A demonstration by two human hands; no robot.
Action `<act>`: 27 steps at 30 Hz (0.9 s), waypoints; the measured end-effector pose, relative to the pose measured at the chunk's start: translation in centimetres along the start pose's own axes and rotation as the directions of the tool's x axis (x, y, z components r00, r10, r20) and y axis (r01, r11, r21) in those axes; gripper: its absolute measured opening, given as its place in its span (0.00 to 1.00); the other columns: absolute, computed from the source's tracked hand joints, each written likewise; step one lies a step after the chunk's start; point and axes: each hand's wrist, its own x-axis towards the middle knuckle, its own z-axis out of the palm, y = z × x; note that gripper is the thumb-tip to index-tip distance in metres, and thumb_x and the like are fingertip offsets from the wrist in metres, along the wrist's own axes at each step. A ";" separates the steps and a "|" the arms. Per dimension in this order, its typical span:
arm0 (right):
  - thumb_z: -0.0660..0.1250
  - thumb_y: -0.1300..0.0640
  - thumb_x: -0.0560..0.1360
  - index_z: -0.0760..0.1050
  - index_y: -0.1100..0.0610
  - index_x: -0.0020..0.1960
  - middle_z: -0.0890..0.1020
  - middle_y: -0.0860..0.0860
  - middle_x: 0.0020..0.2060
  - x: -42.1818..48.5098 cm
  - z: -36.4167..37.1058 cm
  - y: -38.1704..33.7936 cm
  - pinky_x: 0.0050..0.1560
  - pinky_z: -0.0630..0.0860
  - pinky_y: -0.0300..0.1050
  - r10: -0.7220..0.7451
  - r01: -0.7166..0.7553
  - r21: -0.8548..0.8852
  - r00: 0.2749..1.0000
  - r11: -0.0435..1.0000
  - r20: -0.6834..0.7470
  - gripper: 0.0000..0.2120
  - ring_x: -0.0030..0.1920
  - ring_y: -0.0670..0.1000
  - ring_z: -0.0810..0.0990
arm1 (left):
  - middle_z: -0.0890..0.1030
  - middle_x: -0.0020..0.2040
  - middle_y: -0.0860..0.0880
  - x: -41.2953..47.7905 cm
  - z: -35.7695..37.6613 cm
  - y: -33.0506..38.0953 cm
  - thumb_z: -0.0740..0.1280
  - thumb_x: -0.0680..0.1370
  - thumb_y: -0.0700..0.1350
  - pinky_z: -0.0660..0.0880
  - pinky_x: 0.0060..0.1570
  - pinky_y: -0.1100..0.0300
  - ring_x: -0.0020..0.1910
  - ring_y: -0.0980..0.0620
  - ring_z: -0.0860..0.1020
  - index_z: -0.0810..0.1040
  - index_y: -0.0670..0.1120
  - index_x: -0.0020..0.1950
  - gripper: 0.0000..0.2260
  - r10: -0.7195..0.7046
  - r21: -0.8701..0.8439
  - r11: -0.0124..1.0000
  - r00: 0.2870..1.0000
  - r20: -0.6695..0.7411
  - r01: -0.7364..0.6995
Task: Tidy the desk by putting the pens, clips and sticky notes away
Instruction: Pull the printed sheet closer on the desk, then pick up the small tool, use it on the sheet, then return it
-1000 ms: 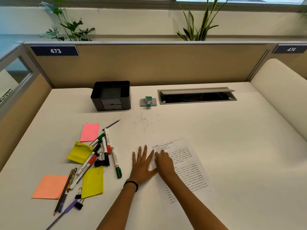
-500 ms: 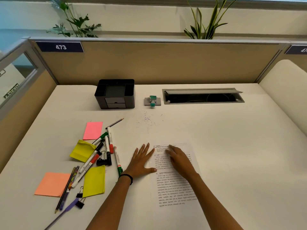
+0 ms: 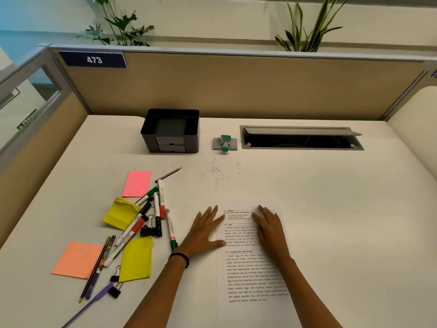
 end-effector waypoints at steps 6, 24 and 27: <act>0.64 0.69 0.73 0.77 0.60 0.59 0.75 0.60 0.64 3.6 -0.4 -1.8 0.69 0.63 0.63 0.059 -0.046 0.098 0.990 0.994 -0.127 0.15 0.65 0.60 0.72 | 0.57 0.77 0.50 2.2 -3.0 -0.1 0.64 0.79 0.47 0.48 0.73 0.61 0.76 0.53 0.52 0.64 0.51 0.72 0.22 -0.100 -0.243 0.969 0.970 -0.221 0.044; 0.63 0.51 0.77 0.55 0.57 0.72 0.71 0.58 0.68 25.2 3.1 -5.9 0.61 0.73 0.50 0.238 -0.274 0.273 0.958 0.922 0.160 0.28 0.63 0.58 0.75 | 0.49 0.78 0.45 21.5 -13.9 -6.3 0.58 0.81 0.42 0.50 0.72 0.59 0.76 0.48 0.51 0.48 0.42 0.76 0.27 -0.213 -0.157 0.967 0.975 -0.068 0.200; 0.65 0.50 0.76 0.56 0.59 0.71 0.71 0.57 0.67 27.2 3.8 -6.2 0.58 0.76 0.49 0.261 -0.279 0.302 0.960 0.912 0.099 0.29 0.62 0.58 0.76 | 0.50 0.78 0.45 23.6 -13.8 -6.3 0.60 0.80 0.42 0.54 0.73 0.55 0.76 0.47 0.53 0.47 0.42 0.76 0.30 -0.208 -0.198 0.961 0.977 -0.055 0.194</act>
